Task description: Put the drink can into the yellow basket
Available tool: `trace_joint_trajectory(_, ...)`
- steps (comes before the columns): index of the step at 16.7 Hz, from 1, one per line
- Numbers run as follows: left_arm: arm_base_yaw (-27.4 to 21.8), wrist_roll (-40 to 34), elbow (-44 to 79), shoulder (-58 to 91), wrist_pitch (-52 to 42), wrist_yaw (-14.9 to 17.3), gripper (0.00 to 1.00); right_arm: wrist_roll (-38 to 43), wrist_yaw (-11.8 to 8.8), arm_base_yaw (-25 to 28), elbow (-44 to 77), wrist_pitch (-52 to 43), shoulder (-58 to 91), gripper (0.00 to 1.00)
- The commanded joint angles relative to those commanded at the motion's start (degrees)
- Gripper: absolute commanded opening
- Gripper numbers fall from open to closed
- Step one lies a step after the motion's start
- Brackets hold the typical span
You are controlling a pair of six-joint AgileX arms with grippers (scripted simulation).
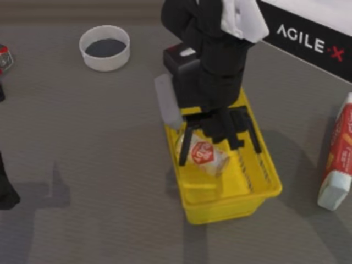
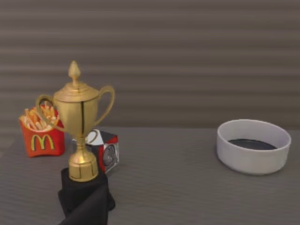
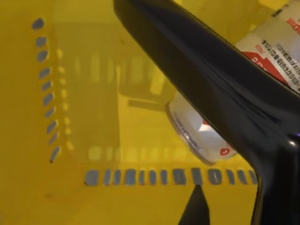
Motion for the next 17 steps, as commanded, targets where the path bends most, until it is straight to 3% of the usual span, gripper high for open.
trace_joint_trajectory(9, 0.0, 0.0, 0.0, 0.0, 0.0, 0.0, 1.00, -0.1, 0.0, -0.1, 0.3, -0.2, 0.1, 0.00)
trace_joint_trajectory(17, 0.0, 0.0, 0.0, 0.0, 0.0, 0.0, 1.00, -2.1, 0.0, -1.7, 9.1, -10.5, -1.4, 0.00)
